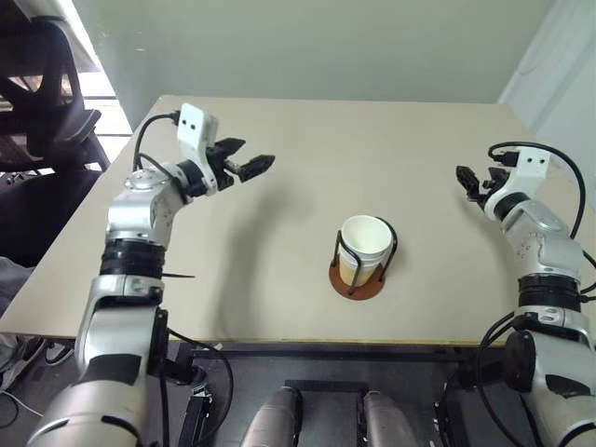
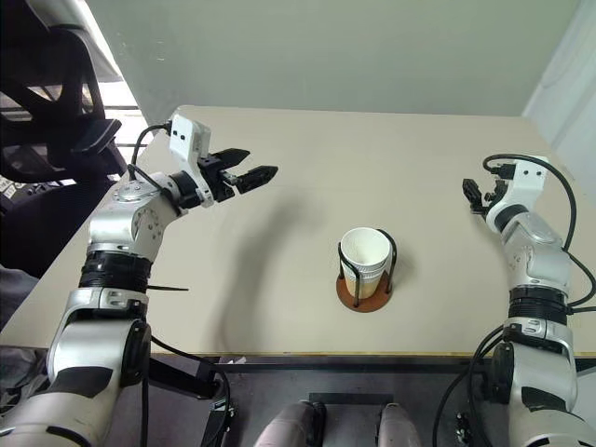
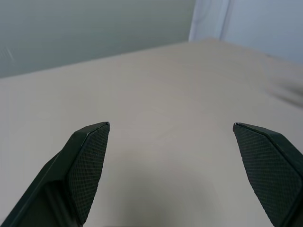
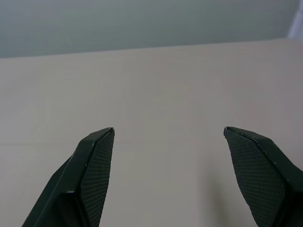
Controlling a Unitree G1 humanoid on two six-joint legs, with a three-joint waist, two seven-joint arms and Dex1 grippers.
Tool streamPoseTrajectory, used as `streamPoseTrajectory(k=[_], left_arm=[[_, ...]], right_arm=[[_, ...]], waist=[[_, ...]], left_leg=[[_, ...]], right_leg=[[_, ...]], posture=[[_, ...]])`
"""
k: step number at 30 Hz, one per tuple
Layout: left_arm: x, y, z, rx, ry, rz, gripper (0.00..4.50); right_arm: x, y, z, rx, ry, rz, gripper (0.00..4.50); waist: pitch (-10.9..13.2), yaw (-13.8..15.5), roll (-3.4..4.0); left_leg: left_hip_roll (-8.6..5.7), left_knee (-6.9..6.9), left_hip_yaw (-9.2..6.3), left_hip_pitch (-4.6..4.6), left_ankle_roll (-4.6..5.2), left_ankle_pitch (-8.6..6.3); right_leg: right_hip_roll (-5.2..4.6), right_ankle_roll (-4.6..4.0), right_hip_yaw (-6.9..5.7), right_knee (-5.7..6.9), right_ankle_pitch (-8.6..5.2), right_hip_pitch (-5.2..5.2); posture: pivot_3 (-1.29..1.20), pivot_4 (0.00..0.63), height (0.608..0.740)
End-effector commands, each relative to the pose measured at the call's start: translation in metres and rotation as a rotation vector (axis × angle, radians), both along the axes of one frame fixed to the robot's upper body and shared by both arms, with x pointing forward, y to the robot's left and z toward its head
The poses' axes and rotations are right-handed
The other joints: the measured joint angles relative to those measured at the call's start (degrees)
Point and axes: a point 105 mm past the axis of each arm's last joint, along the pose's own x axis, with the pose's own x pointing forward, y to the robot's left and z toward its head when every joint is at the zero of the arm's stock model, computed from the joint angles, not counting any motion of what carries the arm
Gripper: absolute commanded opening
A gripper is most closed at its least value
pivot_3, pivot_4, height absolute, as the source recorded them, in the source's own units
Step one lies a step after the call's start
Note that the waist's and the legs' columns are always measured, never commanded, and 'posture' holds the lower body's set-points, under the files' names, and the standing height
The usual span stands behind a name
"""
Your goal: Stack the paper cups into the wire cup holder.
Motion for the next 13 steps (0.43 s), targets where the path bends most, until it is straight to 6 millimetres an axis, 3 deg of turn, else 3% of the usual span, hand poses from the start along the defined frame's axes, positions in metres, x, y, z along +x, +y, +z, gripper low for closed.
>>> streamPoseTrajectory(k=[1, 13], left_arm=[[0.0024, 0.0043, 0.0251, -0.055, -0.095, 0.039, 4.5], [0.0052, -0.0051, 0.0219, -0.139, -0.102, 0.06, 4.5]], right_arm=[[-0.0012, -0.0015, 0.0084, 0.043, -0.056, -0.016, 3.74], [0.0024, 0.0065, -0.0011, 0.05, -0.049, -0.033, 3.74]], waist=[[0.0, 0.04, 0.0], [0.0, 0.19, 0.0]], left_leg=[[0.0, -0.01, 0.0, 0.0, 0.0, -0.01], [0.01, -0.02, 0.0, -0.05, -0.11, -0.12]], right_leg=[[0.0, 0.0, 0.0, 0.0, 0.0, 0.0], [0.0, -0.02, -0.03, -0.04, 0.01, -0.02]], posture=[[0.0, 0.15, 0.74], [0.0, 0.15, 0.74]])
